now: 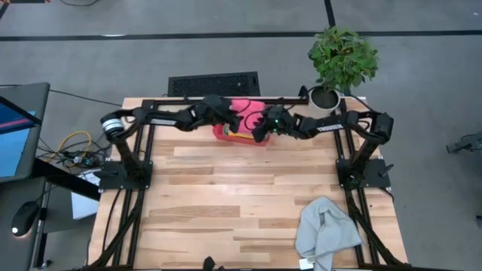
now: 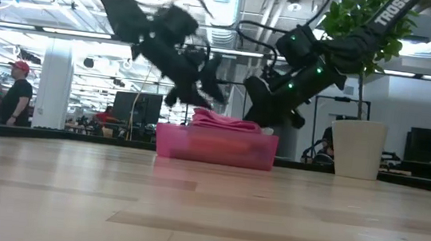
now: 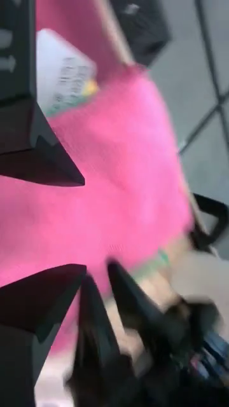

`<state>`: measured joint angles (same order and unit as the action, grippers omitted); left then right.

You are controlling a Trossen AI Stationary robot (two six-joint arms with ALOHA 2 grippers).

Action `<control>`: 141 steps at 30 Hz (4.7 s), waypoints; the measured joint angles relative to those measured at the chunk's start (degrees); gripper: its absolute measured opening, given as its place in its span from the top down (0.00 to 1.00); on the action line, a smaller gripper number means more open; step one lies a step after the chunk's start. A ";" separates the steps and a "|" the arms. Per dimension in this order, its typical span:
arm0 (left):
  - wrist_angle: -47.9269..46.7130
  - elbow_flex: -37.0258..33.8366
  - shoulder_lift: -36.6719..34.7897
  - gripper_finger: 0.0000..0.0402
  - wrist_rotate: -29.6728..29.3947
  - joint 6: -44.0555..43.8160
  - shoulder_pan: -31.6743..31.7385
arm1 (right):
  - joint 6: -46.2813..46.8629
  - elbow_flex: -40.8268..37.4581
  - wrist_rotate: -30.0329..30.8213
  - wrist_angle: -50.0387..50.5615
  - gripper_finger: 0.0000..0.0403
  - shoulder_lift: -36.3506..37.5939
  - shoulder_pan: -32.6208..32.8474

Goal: Fold microfiber towels
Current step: Stack the pink microfiber cloth on top of the green microfiber cloth in the red bin, then fold the gray microfiber cloth

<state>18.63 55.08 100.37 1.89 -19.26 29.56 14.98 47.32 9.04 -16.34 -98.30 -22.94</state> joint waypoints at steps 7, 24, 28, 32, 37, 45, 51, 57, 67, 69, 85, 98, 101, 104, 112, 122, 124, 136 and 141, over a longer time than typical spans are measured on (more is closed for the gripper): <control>-0.28 0.05 5.30 0.53 -0.50 -2.21 0.68 | 0.02 -1.88 0.02 1.45 0.65 -0.02 0.39; -6.42 1.43 -7.99 0.54 9.30 -2.59 0.55 | -1.51 -1.41 0.14 20.18 0.66 26.55 3.35; -9.00 1.43 -11.84 0.54 18.18 -2.42 -1.82 | -0.90 -1.41 0.51 37.76 0.60 36.59 8.27; -11.39 1.27 -13.78 0.54 26.47 -4.79 -8.52 | 7.69 -1.43 4.59 56.43 0.56 43.58 17.77; -19.46 0.89 -13.74 0.54 24.83 -6.98 -22.28 | 27.54 -1.43 4.53 71.78 0.54 45.60 34.56; -20.12 0.93 -12.63 0.54 3.47 -10.52 -47.11 | 58.71 -3.64 4.69 74.39 0.56 37.23 64.80; -14.63 0.91 -10.16 0.51 -10.93 -14.39 -59.03 | 73.25 -3.68 2.69 70.75 0.55 24.17 78.33; -4.75 0.97 -5.01 0.42 -11.62 -15.21 -62.07 | 79.75 -3.49 -5.97 72.00 0.44 13.77 81.12; -1.73 0.93 0.18 0.35 -18.72 -19.36 -62.23 | 71.33 -1.56 -0.47 62.13 0.56 6.03 72.43; -1.44 0.95 0.12 0.34 -20.82 -19.10 -62.21 | 66.08 0.10 3.79 61.91 0.69 4.92 69.35; 9.50 0.93 0.08 0.34 -27.59 -11.29 -60.08 | 25.21 26.81 31.80 63.56 0.97 9.21 59.64; 2.93 0.95 0.70 0.34 -28.36 -6.72 -54.95 | 25.40 27.51 33.39 61.55 0.95 8.96 65.76; 2.74 0.86 1.36 0.34 -26.45 -1.87 -54.02 | 25.44 27.51 34.70 60.99 0.93 8.98 66.40; 4.03 0.93 2.95 0.34 -26.15 1.99 -53.55 | 25.44 27.51 34.58 60.82 0.94 8.98 66.13; 7.76 1.41 9.68 0.35 -18.54 1.83 -50.55 | 25.28 27.48 34.15 59.95 0.94 8.74 65.66; 7.10 1.13 7.97 0.67 -23.36 -5.00 -51.11 | 25.05 27.48 34.37 61.05 0.95 8.74 65.55; 6.68 1.06 8.01 0.75 -23.56 -5.37 -51.19 | 25.07 27.48 34.39 61.07 0.94 8.74 65.55; -3.54 1.04 -1.35 0.99 -20.09 -10.20 -53.09 | 28.30 27.48 34.35 68.69 0.91 8.74 65.55; -20.32 3.66 -12.57 1.00 -20.13 -9.30 -54.64 | 28.53 27.48 34.38 69.08 0.91 8.74 64.91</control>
<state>-1.69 58.74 87.79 -18.24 -28.56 -25.08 43.52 74.81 43.42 52.74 -89.56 41.97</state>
